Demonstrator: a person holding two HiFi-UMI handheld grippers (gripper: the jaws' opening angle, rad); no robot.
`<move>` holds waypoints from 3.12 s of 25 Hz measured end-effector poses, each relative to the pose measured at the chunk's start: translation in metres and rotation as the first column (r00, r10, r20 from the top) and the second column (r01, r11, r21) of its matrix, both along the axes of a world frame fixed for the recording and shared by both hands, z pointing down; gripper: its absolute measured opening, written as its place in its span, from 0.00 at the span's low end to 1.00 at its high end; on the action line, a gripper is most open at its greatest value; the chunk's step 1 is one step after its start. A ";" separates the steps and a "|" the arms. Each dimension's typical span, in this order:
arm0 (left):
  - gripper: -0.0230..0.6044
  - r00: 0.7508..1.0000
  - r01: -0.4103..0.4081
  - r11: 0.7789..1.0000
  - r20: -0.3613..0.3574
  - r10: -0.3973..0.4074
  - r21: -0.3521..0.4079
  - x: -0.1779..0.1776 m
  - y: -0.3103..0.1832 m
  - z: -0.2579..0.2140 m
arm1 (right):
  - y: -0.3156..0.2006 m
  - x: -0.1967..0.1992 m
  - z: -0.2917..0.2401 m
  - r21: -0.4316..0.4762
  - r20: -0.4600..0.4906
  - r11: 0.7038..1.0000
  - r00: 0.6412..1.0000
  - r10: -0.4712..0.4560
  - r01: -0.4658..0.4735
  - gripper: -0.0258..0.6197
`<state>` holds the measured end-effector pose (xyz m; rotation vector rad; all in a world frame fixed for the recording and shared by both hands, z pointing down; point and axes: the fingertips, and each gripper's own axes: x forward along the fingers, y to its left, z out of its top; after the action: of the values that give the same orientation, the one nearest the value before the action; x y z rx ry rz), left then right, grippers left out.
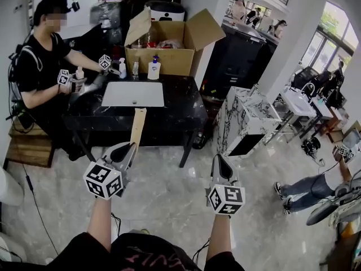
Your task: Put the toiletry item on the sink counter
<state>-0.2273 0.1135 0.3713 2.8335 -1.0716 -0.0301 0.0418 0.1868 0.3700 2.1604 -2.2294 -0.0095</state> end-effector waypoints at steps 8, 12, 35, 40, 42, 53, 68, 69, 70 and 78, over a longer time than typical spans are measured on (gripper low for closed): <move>0.05 0.999 -0.041 0.999 -0.004 0.041 -0.003 -0.006 -0.005 0.005 | 0.006 -0.010 0.003 0.002 -0.005 0.999 0.999 0.039 -0.039 0.04; 0.05 0.998 -0.055 0.998 -0.005 0.055 -0.009 -0.003 -0.008 0.008 | 0.006 -0.012 0.004 -0.001 -0.010 0.999 0.999 0.047 -0.047 0.04; 0.05 0.998 -0.054 0.998 0.017 0.054 -0.034 0.057 -0.095 0.027 | -0.087 0.045 0.017 0.008 0.016 0.999 0.999 0.035 -0.035 0.04; 0.05 0.998 -0.051 0.998 0.028 0.052 -0.041 0.075 -0.130 0.032 | -0.124 0.063 0.025 0.001 0.033 0.999 0.999 0.032 -0.032 0.04; 0.05 0.998 -0.049 0.998 0.030 0.050 -0.043 0.083 -0.145 0.032 | -0.141 0.071 0.024 0.002 0.041 1.000 0.999 0.027 -0.027 0.04; 0.05 0.999 -0.003 0.998 0.048 0.006 -0.068 0.136 -0.239 0.038 | -0.246 0.128 0.033 -0.021 0.054 1.000 0.998 -0.016 0.017 0.04; 0.05 0.996 0.059 0.996 0.074 -0.055 -0.065 0.202 -0.324 0.032 | -0.350 0.186 0.035 -0.031 0.078 0.994 0.992 -0.098 0.101 0.04; 0.05 0.996 0.061 0.996 0.075 -0.056 -0.064 0.203 -0.328 0.031 | -0.355 0.187 0.036 -0.030 0.079 0.994 0.992 -0.101 0.103 0.04; 0.05 0.995 0.063 0.996 0.076 -0.058 -0.063 0.204 -0.332 0.030 | -0.359 0.188 0.036 -0.031 0.080 0.994 0.991 -0.103 0.106 0.04; 0.05 0.996 0.056 0.996 0.074 -0.051 -0.069 0.216 -0.371 0.033 | -0.397 0.199 0.035 -0.030 0.087 0.994 0.991 -0.098 0.101 0.04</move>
<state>-0.0115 -0.2577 0.4047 2.7617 -1.1394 0.1045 0.2405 -0.2104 0.4050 2.0685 -2.3625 0.1196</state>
